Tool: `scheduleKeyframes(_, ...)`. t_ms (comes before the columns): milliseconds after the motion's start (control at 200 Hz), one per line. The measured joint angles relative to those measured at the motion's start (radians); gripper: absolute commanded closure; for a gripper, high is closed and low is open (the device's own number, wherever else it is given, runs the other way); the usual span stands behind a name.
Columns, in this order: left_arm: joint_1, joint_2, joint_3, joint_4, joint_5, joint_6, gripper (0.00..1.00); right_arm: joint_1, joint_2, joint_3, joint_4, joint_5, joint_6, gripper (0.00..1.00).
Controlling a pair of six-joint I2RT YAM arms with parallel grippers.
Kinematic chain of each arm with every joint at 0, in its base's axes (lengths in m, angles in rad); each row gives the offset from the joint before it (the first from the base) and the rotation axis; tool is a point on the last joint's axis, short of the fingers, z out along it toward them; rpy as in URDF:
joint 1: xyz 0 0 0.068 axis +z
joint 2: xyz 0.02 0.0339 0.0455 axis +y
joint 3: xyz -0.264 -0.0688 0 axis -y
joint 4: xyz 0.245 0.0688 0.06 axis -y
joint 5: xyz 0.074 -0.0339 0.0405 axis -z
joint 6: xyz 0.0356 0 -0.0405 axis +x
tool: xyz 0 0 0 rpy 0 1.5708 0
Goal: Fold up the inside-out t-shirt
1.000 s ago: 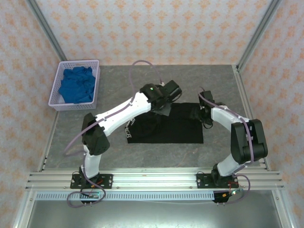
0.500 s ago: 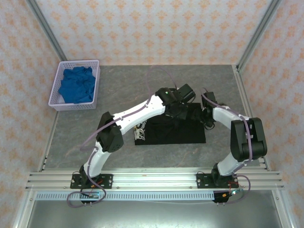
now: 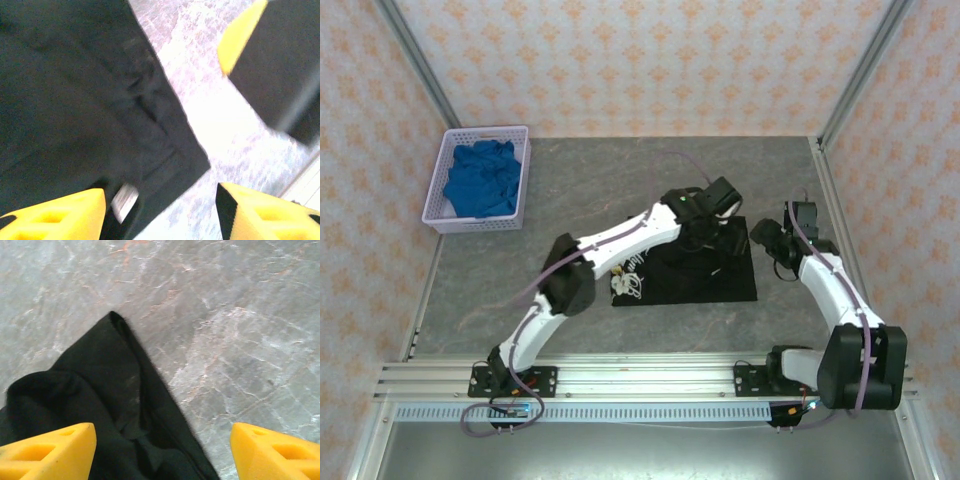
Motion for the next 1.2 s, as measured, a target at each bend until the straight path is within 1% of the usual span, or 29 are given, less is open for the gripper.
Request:
scheduleKeyframes(100, 0.042, -0.240, -0.279, 0.059, -0.009, 0.021, 0.37, 0.053, 0.002, -0.007, 0.024, -0.046, -0.023, 0.26)
scheduleKeyframes(180, 0.102, -0.396, -0.436, 0.090, -0.025, 0.022, 0.37, 0.157, 0.013, -0.006, 0.049, -0.053, -0.059, 0.24)
scheduleKeyframes(240, 0.151, -0.477, -0.526, 0.113, -0.036, 0.021, 0.37, 0.234, 0.032, -0.003, 0.060, -0.051, -0.085, 0.24)
scheduleKeyframes(310, 0.196, -0.528, -0.609, 0.127, -0.063, 0.022, 0.37, 0.304, 0.074, 0.014, 0.059, -0.040, -0.114, 0.24)
scheduleKeyframes(425, 0.206, -0.534, -0.687, 0.126, -0.084, 0.022, 0.37, 0.355, 0.157, 0.058, 0.046, -0.001, -0.146, 0.23)
scheduleKeyframes(515, 0.196, -0.530, -0.720, 0.128, -0.082, 0.021, 0.37, 0.381, 0.174, 0.060, 0.028, 0.041, -0.162, 0.23)
scheduleKeyframes(741, 0.193, -0.530, -0.731, 0.146, -0.075, 0.021, 0.37, 0.409, 0.175, 0.060, 0.018, 0.092, -0.175, 0.25)
scheduleKeyframes(861, 0.193, -0.530, -0.732, 0.148, -0.076, 0.021, 0.37, 0.414, 0.172, 0.057, 0.019, 0.092, -0.180, 0.23)
scheduleKeyframes(961, 0.193, -0.530, -0.733, 0.153, -0.075, 0.021, 0.37, 0.415, 0.134, 0.034, 0.014, 0.088, -0.187, 0.22)
scheduleKeyframes(1071, 0.193, -0.528, -0.734, 0.163, -0.075, 0.021, 0.37, 0.415, 0.095, 0.011, 0.006, 0.080, -0.186, 0.22)
scheduleKeyframes(1196, 0.193, -0.522, -0.734, 0.164, -0.070, 0.022, 0.37, 0.415, 0.103, -0.002, 0.006, 0.078, -0.177, 0.24)
